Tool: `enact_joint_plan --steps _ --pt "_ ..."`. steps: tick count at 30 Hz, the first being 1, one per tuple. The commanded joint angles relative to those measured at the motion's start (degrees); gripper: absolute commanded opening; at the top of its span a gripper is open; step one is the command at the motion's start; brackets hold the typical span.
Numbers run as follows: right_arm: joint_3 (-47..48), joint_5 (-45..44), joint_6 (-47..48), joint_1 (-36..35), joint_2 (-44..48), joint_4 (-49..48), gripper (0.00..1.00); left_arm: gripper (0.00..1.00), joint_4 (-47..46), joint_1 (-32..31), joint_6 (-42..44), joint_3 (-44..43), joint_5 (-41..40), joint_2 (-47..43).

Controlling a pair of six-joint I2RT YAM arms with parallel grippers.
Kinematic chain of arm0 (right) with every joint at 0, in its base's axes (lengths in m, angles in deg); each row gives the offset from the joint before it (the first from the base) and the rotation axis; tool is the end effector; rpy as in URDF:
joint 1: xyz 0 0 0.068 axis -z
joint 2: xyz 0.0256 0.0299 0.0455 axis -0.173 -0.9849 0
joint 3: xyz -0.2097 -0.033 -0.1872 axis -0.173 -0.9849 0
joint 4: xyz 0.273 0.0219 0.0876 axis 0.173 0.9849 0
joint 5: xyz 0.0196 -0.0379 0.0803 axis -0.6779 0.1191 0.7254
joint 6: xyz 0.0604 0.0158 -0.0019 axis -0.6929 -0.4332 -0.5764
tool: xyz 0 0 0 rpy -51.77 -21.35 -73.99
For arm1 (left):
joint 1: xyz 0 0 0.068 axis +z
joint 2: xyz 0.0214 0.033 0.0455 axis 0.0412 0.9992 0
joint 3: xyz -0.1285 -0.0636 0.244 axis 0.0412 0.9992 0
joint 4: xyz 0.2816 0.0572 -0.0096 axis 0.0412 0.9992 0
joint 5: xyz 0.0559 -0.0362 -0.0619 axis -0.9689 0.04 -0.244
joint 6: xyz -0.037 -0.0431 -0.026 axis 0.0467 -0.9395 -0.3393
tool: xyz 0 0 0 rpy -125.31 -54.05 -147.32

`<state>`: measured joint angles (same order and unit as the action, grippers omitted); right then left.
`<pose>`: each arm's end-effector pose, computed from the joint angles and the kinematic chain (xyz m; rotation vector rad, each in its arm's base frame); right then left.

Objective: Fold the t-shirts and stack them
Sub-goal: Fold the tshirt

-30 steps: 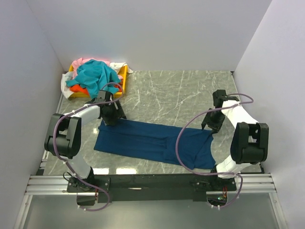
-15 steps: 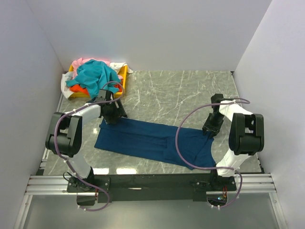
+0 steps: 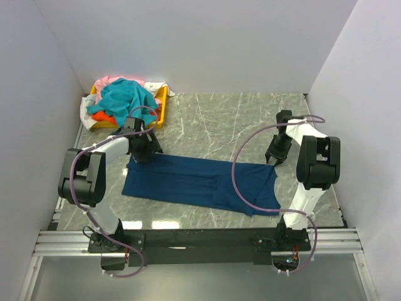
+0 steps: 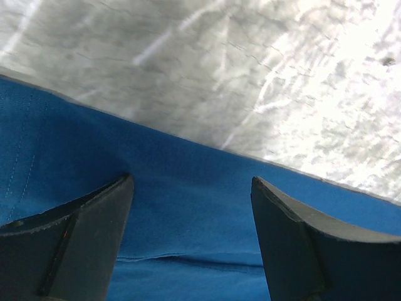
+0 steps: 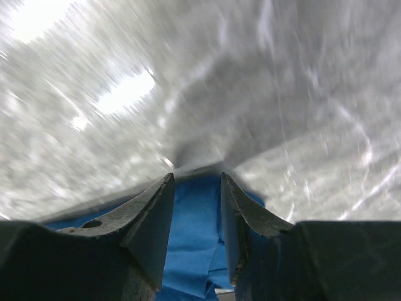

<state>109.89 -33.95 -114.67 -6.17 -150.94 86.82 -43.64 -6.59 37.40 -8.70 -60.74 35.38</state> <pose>0.3732 -0.0255 0.1456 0.7735 2.9425 0.0070 0.3607 -0.0643 0.1478 -0.5901 2.5950 -0.4771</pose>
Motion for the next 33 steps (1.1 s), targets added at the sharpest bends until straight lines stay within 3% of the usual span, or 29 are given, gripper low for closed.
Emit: enact_joint_plan --steps 1,10,19,33 --pt "4.98 -0.15 1.02 -0.01 -2.25 0.27 0.43 0.84 4.83 0.95 3.35 -0.35 -6.49 2.09" --pt "9.38 0.03 1.90 -1.07 -4.01 1.50 0.42 0.84 6.41 0.87 4.58 -2.55 -5.79 -0.98" --pt "0.96 3.01 1.46 -0.98 4.60 0.27 0.43 0.85 8.61 -2.47 3.62 -2.20 -5.79 -10.21" --pt "-2.66 5.04 1.02 -1.24 3.64 -2.36 0.36 0.86 3.96 -2.74 1.33 2.37 -2.98 -5.64"
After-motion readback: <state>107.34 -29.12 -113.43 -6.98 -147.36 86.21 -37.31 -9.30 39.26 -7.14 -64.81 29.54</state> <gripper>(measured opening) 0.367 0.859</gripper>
